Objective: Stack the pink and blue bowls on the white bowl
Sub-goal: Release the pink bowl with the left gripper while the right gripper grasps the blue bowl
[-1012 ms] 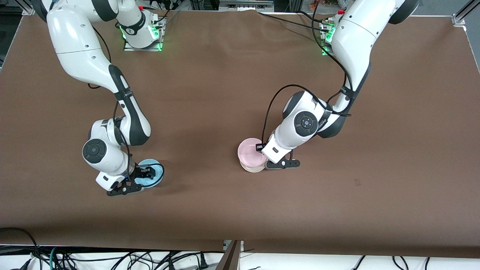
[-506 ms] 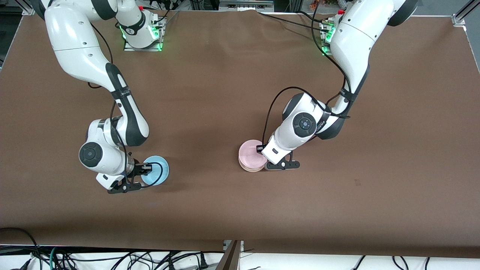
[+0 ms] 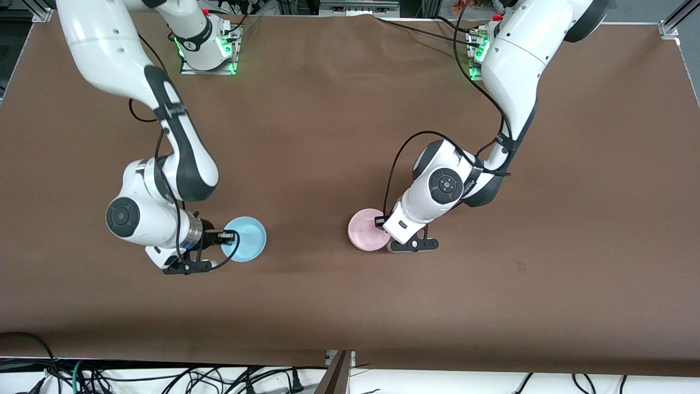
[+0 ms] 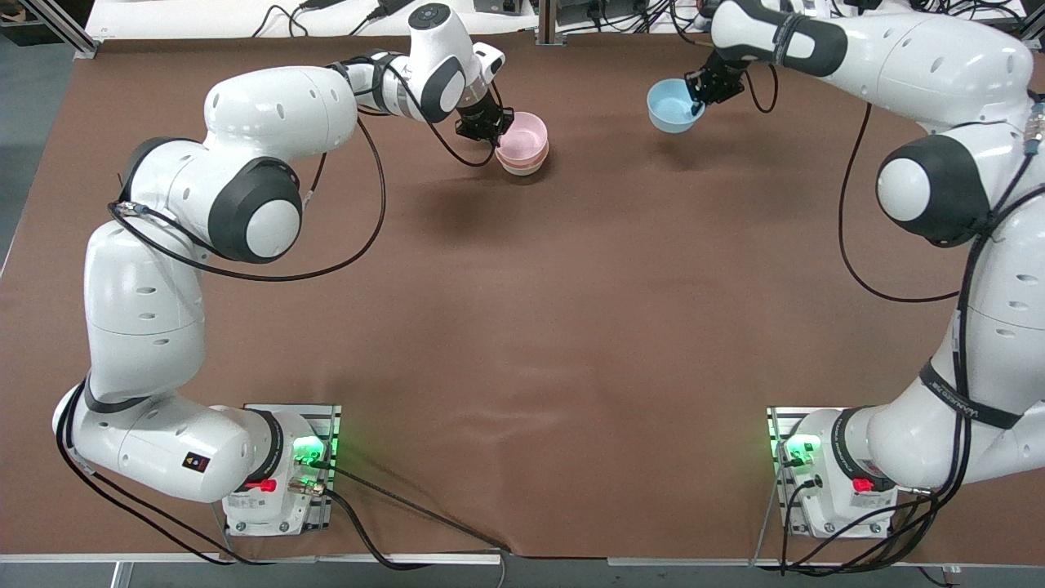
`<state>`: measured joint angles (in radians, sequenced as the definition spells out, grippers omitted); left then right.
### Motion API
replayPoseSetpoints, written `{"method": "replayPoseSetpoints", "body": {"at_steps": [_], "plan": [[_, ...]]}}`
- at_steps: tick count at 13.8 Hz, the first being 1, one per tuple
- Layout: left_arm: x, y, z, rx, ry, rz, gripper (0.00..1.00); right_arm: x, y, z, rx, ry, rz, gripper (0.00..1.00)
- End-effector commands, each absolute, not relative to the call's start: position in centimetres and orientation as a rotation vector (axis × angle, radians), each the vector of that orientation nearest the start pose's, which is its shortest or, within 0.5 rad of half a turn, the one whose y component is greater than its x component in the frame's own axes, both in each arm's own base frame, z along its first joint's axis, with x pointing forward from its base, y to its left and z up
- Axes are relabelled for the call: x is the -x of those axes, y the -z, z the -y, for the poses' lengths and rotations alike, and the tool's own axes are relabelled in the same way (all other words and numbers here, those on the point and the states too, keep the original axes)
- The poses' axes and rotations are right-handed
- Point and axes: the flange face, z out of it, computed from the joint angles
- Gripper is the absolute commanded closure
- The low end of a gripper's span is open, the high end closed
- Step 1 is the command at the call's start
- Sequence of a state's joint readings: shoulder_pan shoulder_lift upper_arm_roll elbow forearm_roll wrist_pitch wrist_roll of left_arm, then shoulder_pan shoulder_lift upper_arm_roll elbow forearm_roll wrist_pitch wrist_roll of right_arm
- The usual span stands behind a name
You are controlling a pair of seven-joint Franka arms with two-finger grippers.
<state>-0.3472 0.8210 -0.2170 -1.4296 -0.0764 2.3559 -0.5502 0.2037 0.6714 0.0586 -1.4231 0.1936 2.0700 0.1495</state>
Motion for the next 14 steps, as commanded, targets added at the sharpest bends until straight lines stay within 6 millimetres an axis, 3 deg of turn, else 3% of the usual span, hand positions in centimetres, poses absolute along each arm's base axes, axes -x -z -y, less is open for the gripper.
{"method": "replayPoseSetpoints", "body": {"at_steps": [1, 3, 4, 5, 6, 7, 9, 11, 14], "plan": [[-64.6, -22.1, 37.0, 3.365, 0.012, 0.195, 1.00, -67.1, -37.0, -22.3, 2.914, -0.119, -0.088, 1.00], [-64.6, -21.8, 36.9, 3.363, 0.007, 0.198, 1.00, -65.8, -40.6, -23.6, 2.904, -0.112, -0.055, 1.00], [-64.6, -21.8, 36.9, 3.363, 0.007, 0.200, 0.94, -65.3, -42.0, -24.0, 2.901, -0.104, -0.041, 1.00], [-64.6, -21.8, 36.9, 3.364, 0.006, 0.202, 0.74, -64.9, -42.0, -24.8, 2.903, -0.114, -0.024, 1.00], [-64.8, -22.1, 36.6, 3.366, 0.008, 0.210, 0.41, -64.9, -41.5, -25.2, 2.905, -0.122, -0.045, 1.00], [-64.9, -22.3, 36.5, 3.366, 0.015, 0.203, 0.00, -64.8, -41.4, -25.5, 2.906, -0.124, -0.046, 1.00], [-65.4, -23.0, 35.8, 3.369, 0.018, 0.242, 0.00, -64.3, -40.7, -27.3, 2.910, -0.135, -0.070, 1.00], [-66.1, -24.4, 34.6, 3.379, 0.027, 0.287, 0.00, -64.3, -40.0, -27.6, 2.914, -0.150, -0.081, 1.00], [-67.7, -28.5, 29.2, 3.324, -0.013, 0.352, 0.00, -64.2, -37.6, -29.1, 2.913, -0.162, -0.108, 1.00]]}}
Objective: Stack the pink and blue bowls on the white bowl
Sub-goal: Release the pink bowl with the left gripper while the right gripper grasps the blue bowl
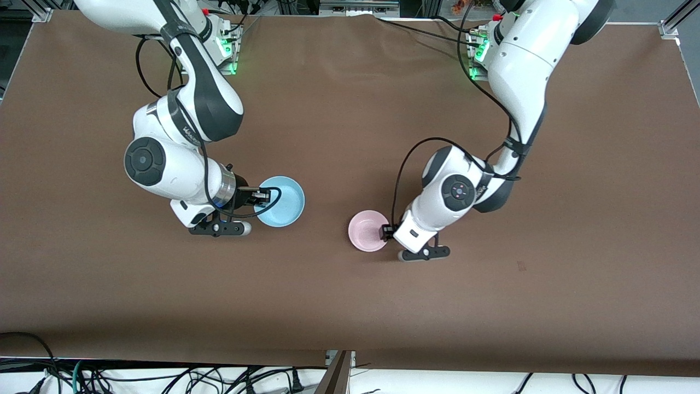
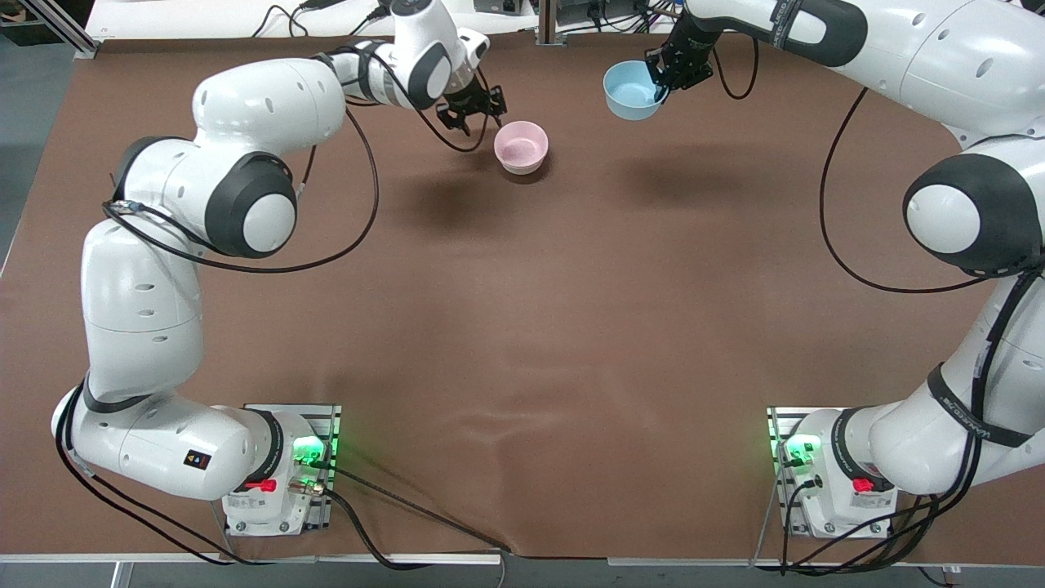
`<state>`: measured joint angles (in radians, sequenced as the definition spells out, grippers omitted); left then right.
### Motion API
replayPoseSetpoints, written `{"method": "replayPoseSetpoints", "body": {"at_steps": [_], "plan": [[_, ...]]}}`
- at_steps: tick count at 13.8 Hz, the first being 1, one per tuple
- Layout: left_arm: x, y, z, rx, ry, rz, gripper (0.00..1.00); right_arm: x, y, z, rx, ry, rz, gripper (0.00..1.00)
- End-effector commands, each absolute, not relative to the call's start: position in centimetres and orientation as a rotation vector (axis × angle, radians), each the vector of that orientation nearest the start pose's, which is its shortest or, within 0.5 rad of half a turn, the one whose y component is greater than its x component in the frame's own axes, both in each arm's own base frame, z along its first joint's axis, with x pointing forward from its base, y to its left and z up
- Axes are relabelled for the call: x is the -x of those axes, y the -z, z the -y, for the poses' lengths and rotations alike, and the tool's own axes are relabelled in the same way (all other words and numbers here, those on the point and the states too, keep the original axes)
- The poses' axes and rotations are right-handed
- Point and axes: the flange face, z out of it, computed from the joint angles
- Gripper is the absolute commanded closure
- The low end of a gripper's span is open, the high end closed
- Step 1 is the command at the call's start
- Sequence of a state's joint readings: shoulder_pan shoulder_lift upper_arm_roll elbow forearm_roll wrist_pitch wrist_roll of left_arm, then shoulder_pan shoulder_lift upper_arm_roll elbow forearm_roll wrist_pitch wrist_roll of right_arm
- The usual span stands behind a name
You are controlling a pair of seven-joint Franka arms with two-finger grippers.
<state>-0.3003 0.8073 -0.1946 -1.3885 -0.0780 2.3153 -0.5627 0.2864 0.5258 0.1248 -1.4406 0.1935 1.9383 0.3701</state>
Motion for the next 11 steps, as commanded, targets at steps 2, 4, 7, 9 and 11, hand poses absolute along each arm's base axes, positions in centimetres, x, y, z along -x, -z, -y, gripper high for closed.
{"method": "replayPoseSetpoints", "body": {"at_steps": [2, 4, 7, 9, 11], "plan": [[-68.3, -33.0, 23.9, 3.262, -0.065, 0.374, 0.00, -64.0, -35.0, -32.0, 2.907, -0.128, -0.170, 1.00], [-68.3, -38.4, 17.6, 3.237, -0.108, 0.251, 0.00, -63.3, -31.9, -36.3, 2.877, -0.053, -0.269, 1.00], [-66.6, -45.7, 7.6, 3.193, -0.183, 0.110, 0.00, -61.9, -29.5, -41.7, 2.834, -0.025, -0.382, 1.00], [-64.1, -50.8, 2.9, 3.180, -0.236, 0.160, 0.00, -61.8, -28.9, -45.3, 2.806, -0.016, -0.460, 1.00], [-61.8, -54.5, -0.5, 3.171, -0.257, 0.232, 0.00, -61.5, -27.4, -47.7, 2.824, 0.019, -0.476, 1.00]]}}
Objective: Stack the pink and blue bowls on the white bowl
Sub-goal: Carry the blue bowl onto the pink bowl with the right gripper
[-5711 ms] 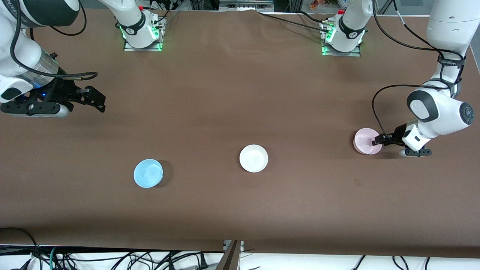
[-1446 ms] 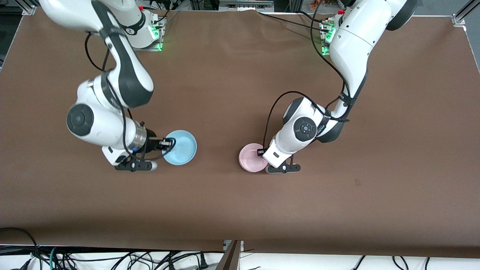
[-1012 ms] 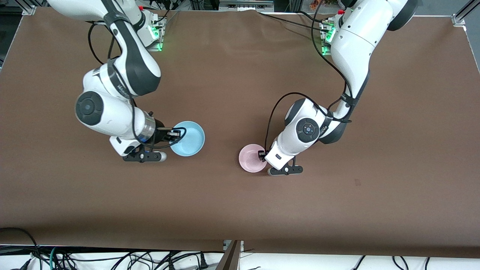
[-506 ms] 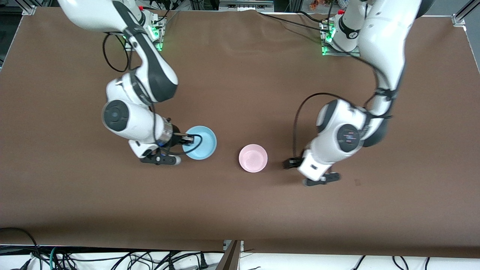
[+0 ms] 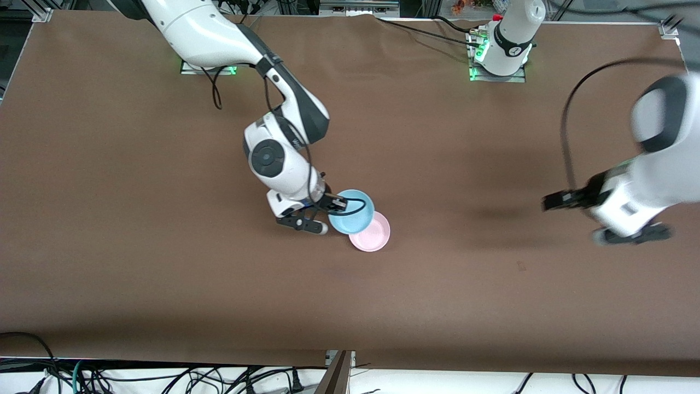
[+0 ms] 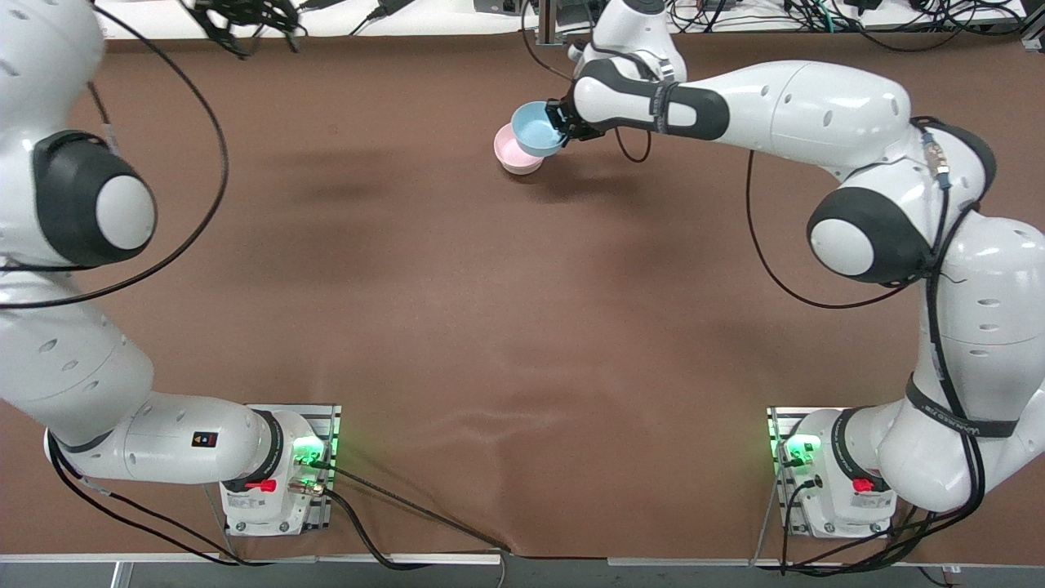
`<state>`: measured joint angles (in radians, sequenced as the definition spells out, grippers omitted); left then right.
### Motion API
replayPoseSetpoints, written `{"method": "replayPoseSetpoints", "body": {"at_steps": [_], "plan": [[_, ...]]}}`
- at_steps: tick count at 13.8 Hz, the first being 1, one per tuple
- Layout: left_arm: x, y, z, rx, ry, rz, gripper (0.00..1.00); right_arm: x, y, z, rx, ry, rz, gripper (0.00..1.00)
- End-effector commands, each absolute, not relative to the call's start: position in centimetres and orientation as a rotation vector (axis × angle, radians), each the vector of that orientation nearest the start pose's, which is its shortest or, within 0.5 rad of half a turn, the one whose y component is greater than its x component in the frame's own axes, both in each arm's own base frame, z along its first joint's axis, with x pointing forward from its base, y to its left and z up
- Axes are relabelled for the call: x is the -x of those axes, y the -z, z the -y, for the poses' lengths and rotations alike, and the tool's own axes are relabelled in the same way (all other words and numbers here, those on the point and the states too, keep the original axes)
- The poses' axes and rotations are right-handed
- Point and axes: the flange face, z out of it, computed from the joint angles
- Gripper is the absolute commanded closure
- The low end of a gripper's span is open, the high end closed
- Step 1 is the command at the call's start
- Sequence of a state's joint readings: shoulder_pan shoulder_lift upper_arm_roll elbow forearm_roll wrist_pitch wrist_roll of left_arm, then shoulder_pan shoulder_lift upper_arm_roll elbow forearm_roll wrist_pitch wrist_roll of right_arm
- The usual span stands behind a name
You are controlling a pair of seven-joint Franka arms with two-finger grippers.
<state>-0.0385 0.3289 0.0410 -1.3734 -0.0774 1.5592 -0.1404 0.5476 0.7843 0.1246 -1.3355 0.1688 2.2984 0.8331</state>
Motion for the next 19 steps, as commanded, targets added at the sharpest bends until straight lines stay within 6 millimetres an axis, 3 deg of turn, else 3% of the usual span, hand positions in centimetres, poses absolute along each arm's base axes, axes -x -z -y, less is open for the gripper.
{"method": "replayPoseSetpoints", "body": {"at_steps": [1, 4, 9, 12, 19], "plan": [[-60.9, -55.7, -1.8, 3.152, -0.263, 0.234, 0.00, -61.2, -26.6, -48.4, 2.837, 0.036, -0.476, 1.00], [-59.9, -57.5, -2.7, 3.098, -0.265, 0.092, 0.00, -60.7, -25.2, -49.2, 2.847, 0.059, -0.454, 1.00], [-60.1, -56.8, -1.2, 3.100, -0.291, 0.054, 0.00, -61.2, -23.6, -49.2, 2.814, 0.113, -0.462, 1.00], [-60.3, -56.4, -1.7, 3.109, -0.301, 0.065, 0.00, -60.9, -22.9, -49.7, 2.801, 0.130, -0.454, 1.00], [-60.5, -56.3, -0.9, 3.105, -0.301, 0.046, 0.00, -61.1, -22.0, -49.5, 2.809, 0.148, -0.454, 1.00]]}}
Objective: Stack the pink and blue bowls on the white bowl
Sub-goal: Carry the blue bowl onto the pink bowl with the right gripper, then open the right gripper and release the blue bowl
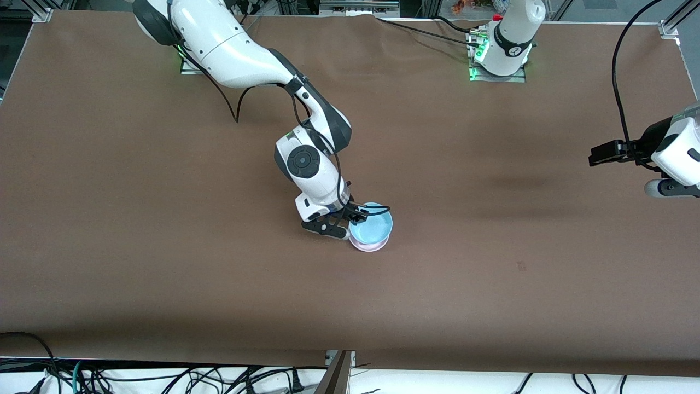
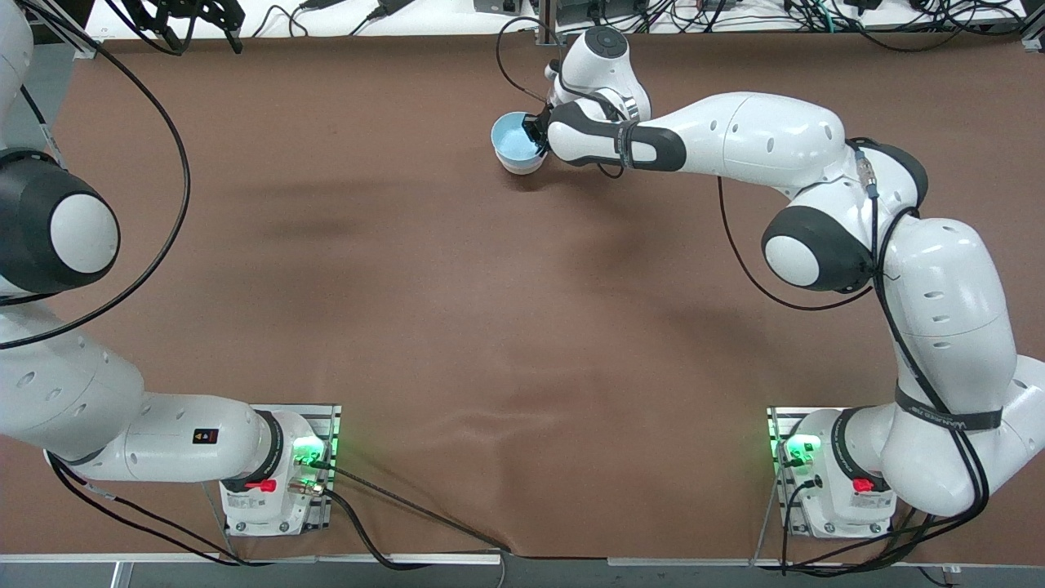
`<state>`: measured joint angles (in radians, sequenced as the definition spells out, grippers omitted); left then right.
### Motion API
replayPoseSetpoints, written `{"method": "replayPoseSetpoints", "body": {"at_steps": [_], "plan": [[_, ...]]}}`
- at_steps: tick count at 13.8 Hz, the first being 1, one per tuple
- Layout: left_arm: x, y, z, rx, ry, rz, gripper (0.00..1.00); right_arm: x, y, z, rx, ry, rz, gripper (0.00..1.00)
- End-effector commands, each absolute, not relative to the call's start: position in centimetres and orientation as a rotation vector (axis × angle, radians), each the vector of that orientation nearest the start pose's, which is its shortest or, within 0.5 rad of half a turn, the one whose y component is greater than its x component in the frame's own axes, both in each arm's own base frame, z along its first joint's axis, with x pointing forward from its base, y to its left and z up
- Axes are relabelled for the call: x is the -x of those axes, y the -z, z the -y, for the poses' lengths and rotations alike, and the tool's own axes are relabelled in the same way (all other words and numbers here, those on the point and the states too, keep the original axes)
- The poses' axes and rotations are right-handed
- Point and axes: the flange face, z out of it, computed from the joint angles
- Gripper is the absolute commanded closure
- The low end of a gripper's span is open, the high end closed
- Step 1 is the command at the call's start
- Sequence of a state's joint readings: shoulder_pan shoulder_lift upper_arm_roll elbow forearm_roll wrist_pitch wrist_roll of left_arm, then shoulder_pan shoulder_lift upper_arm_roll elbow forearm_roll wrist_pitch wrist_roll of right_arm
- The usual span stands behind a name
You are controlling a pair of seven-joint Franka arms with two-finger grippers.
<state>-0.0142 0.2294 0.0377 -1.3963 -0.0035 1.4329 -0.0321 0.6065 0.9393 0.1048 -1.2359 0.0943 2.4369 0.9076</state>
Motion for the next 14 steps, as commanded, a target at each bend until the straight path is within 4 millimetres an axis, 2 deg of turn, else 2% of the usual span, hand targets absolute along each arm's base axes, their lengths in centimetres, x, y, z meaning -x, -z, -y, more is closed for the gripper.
{"method": "replayPoseSetpoints", "body": {"at_steps": [1, 5, 6, 7, 9, 10, 11, 12, 14], "plan": [[-60.5, -56.2, -0.9, 3.106, -0.303, 0.046, 0.00, -61.0, -22.0, -49.7, 2.808, 0.155, -0.450, 1.00], [-61.4, -56.7, -0.5, 3.111, -0.270, 0.034, 0.00, -60.9, -22.0, -49.7, 2.812, 0.164, -0.440, 1.00], [-61.4, -56.7, -0.5, 3.111, -0.272, 0.034, 0.00, -60.9, -22.1, -49.7, 2.812, 0.164, -0.440, 0.95], [-61.4, -56.7, -0.6, 3.110, -0.272, 0.038, 0.00, -61.0, -22.2, -49.7, 2.811, 0.165, -0.442, 0.73], [-61.4, -56.7, -0.8, 3.112, -0.273, 0.043, 0.00, -61.5, -22.9, -49.2, 2.816, 0.177, -0.438, 0.53], [-61.4, -56.8, -0.9, 3.112, -0.270, 0.045, 0.00, -61.7, -23.6, -49.3, 2.819, 0.173, -0.440, 0.40], [-61.4, -56.7, -0.7, 3.111, -0.272, 0.041, 0.00, -62.1, -24.6, -49.2, 2.822, 0.162, -0.444, 0.34], [-61.4, -56.8, -0.7, 3.111, -0.270, 0.041, 0.00, -62.4, -25.8, -49.2, 2.827, 0.152, -0.447, 0.00], [-61.4, -56.8, -0.6, 3.110, -0.270, 0.041, 0.00, -63.1, -28.9, -48.4, 2.845, 0.142, -0.453, 0.00]]}}
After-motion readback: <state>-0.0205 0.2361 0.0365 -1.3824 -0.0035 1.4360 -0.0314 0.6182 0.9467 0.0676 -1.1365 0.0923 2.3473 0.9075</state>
